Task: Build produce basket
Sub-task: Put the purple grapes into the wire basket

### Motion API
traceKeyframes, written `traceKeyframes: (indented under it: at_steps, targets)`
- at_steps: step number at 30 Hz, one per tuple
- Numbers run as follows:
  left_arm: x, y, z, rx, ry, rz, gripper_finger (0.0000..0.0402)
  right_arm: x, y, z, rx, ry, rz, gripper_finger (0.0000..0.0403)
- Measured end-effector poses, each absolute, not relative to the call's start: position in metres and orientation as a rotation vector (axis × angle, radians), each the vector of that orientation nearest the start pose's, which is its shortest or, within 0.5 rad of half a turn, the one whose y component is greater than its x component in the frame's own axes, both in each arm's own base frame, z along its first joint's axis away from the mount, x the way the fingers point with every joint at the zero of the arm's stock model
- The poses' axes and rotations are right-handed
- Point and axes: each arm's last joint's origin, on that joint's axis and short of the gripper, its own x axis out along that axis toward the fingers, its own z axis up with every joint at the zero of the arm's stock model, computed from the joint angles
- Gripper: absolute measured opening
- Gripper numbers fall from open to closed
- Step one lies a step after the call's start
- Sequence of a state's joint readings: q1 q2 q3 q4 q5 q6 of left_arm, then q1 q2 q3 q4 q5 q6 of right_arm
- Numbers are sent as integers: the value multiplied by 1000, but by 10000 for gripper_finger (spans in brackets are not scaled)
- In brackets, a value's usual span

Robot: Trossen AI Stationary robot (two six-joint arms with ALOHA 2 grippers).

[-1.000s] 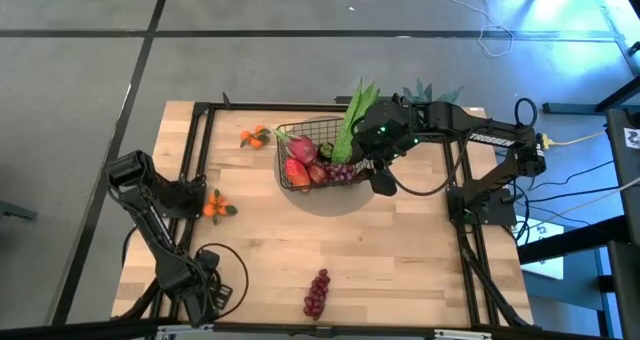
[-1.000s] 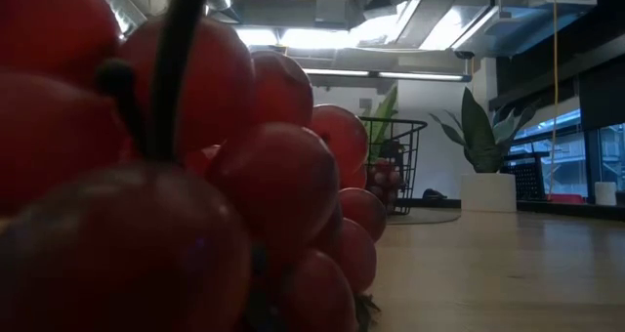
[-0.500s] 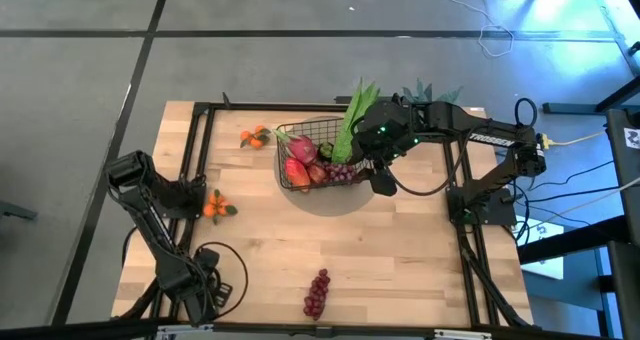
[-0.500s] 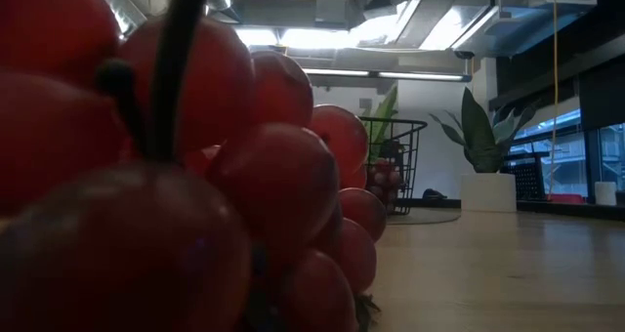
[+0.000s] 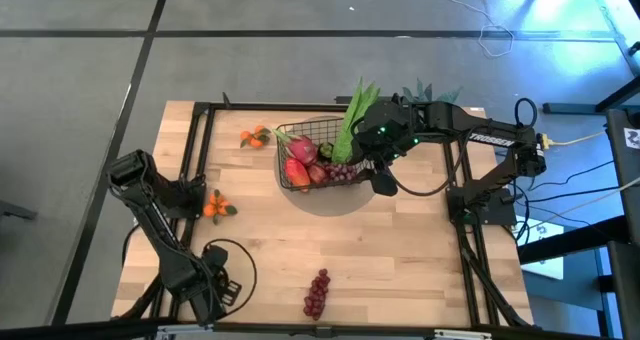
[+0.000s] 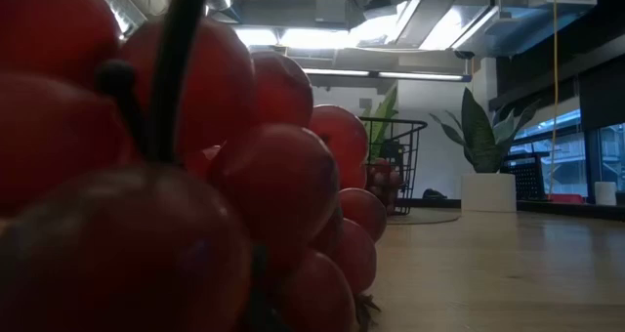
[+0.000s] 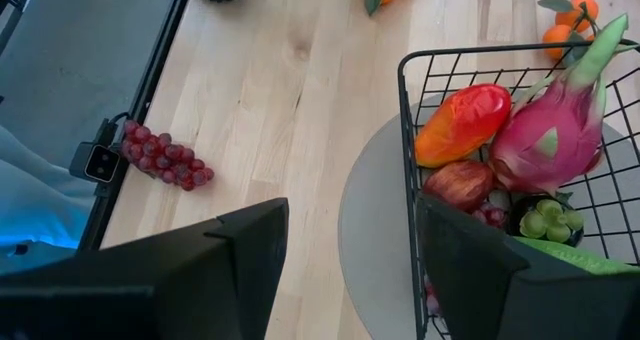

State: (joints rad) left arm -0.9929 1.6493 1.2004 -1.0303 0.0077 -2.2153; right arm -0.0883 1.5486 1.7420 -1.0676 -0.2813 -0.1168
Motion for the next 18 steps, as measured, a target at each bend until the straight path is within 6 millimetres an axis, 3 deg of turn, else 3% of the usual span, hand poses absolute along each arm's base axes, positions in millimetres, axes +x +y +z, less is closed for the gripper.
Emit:
traceKeyframes:
  at_steps: [18]
  targets:
    - [189, -229, 283, -925, 1188, 873, 0, 304, -21, 400, 12, 842, 243, 207]
